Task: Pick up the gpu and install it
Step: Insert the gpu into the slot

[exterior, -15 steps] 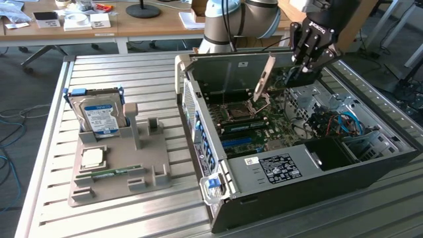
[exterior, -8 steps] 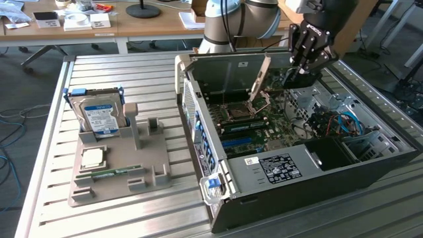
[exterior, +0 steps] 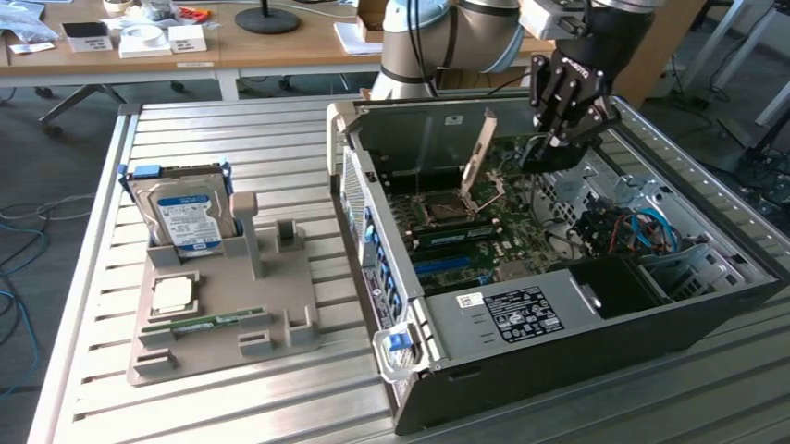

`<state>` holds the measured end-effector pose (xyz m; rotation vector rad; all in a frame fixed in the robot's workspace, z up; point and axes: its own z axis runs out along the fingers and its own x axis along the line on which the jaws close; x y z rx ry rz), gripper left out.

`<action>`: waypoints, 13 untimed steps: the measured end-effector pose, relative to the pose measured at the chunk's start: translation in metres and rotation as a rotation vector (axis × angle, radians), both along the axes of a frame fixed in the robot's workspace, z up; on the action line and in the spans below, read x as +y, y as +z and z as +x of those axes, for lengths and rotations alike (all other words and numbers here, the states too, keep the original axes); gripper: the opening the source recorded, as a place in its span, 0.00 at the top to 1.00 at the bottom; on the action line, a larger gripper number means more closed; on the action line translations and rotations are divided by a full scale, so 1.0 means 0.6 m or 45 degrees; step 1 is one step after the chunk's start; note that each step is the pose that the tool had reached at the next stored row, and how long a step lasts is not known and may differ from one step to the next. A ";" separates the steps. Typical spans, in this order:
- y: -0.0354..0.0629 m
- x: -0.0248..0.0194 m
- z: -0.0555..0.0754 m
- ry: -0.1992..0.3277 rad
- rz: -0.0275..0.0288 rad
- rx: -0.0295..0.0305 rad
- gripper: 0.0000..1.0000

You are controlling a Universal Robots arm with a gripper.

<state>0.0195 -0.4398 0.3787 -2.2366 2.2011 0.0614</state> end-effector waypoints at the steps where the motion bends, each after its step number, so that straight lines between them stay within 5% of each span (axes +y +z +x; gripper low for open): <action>1: 0.000 0.0000 0.000 0.000 -0.0003 0.0000 0.73; 13: -0.006 0.0000 0.000 0.000 -0.0003 0.0000 0.73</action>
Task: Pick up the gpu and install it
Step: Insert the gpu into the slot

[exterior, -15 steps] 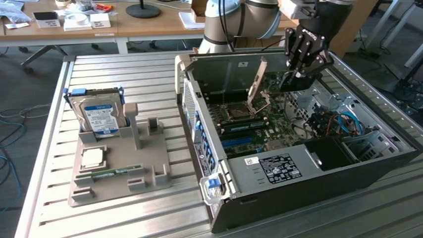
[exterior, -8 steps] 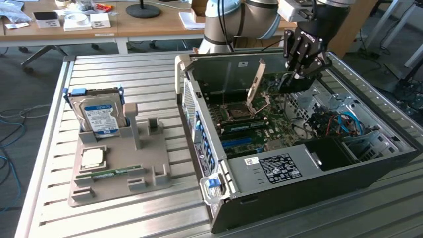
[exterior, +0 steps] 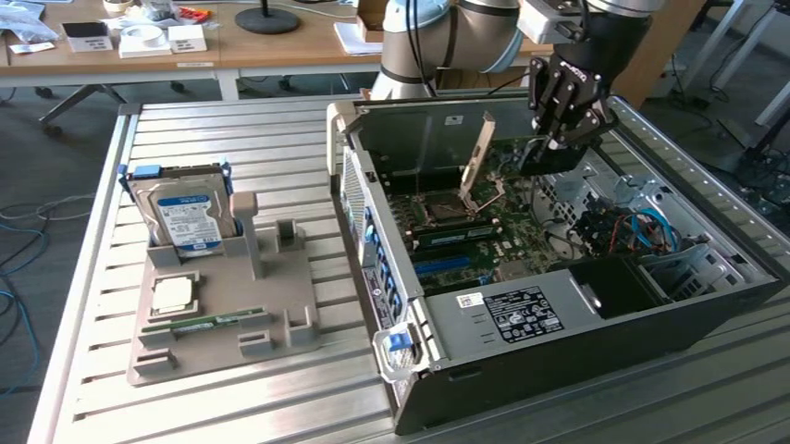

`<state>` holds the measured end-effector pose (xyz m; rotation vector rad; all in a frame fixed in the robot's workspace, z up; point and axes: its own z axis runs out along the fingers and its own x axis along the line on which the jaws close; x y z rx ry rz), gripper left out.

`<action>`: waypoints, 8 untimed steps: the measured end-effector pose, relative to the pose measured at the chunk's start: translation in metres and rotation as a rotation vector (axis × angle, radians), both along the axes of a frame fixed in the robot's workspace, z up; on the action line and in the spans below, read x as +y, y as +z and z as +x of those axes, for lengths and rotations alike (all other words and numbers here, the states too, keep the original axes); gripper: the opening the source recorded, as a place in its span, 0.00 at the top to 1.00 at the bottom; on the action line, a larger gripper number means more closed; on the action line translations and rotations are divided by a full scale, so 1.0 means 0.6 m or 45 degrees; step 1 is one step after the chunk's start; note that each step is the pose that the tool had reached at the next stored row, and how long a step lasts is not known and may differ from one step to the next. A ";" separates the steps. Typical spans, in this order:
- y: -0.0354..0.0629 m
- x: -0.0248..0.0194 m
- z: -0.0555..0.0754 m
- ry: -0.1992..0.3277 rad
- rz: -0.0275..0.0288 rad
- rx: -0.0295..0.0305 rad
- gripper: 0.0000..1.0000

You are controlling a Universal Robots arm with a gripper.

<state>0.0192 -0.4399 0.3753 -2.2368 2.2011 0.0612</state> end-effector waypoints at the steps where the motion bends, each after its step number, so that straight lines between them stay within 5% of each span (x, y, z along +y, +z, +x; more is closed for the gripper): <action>1: 0.000 0.0000 0.000 0.000 0.0000 0.0000 0.73; 8: -0.005 0.0001 0.000 0.000 0.0001 0.0000 0.73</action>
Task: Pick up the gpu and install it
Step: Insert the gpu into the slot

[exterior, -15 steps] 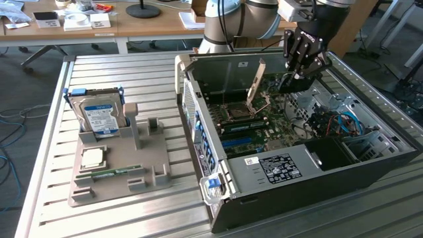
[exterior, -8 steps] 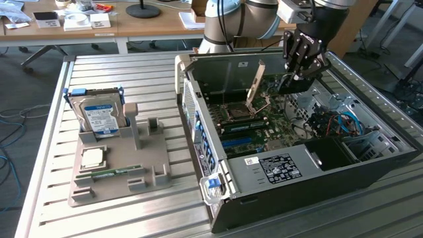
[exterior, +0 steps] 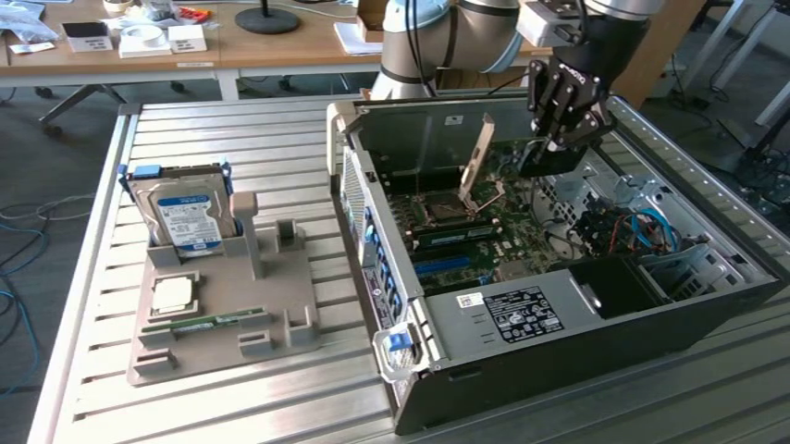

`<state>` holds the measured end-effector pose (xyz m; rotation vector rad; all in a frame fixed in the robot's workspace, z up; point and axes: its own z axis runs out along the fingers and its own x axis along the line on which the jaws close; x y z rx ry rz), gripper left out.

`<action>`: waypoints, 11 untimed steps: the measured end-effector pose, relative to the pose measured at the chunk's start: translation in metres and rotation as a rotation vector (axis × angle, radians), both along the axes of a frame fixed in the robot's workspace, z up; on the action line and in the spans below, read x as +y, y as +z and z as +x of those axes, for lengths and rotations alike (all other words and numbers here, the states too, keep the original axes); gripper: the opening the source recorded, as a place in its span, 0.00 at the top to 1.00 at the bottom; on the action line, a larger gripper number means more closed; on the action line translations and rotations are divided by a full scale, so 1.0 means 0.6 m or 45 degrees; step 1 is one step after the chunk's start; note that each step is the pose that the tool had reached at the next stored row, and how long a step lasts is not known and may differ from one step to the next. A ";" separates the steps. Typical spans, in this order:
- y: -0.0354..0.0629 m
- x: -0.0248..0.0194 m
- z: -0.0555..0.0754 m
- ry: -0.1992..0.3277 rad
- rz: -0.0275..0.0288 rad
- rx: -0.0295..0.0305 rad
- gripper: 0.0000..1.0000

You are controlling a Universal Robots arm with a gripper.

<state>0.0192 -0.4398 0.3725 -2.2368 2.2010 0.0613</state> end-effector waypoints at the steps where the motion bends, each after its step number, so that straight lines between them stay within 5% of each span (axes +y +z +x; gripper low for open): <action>1: 0.000 0.0000 0.000 0.000 -0.0001 0.0000 0.73; 11: -0.003 -0.0001 -0.002 0.000 -0.0003 -0.0004 0.73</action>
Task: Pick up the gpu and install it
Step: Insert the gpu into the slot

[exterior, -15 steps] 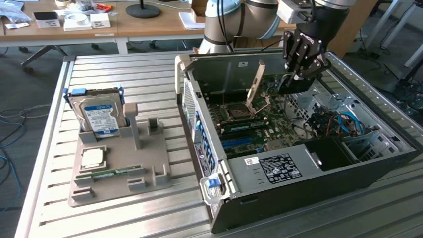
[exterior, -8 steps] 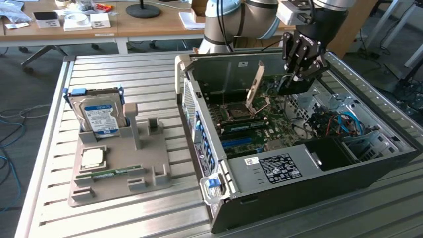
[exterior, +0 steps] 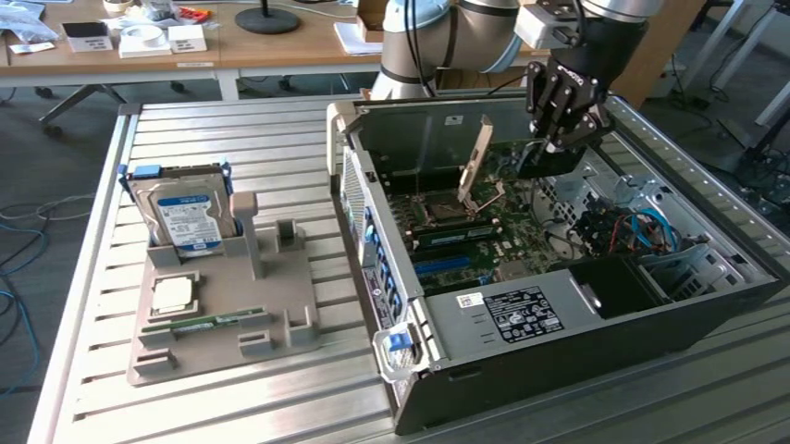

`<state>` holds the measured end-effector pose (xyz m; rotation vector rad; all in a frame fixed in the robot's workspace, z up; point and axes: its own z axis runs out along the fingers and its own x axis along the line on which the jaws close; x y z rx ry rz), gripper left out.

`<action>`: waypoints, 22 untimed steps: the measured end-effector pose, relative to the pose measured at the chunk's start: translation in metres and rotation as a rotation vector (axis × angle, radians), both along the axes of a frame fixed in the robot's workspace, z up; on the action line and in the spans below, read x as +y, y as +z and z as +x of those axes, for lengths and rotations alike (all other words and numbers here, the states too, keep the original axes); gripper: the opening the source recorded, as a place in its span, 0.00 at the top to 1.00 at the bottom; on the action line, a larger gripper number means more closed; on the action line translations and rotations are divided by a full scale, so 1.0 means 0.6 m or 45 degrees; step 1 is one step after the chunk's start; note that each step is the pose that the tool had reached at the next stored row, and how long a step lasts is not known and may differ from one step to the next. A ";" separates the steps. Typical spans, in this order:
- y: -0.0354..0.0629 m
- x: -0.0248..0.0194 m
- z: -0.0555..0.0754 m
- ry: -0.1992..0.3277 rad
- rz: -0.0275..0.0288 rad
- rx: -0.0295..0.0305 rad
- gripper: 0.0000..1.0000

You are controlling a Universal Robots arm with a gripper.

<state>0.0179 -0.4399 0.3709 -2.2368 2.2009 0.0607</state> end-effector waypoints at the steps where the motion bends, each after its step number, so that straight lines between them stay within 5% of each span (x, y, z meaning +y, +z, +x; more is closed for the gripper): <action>1: 0.000 0.0000 0.000 0.000 0.0000 0.0000 0.73; 11: -0.005 0.0001 -0.003 0.000 0.0003 -0.0017 0.73; 18: -0.011 0.0001 -0.014 0.000 0.0003 -0.0226 0.73; 22: -0.013 0.0000 -0.016 0.000 0.0004 -0.0236 0.73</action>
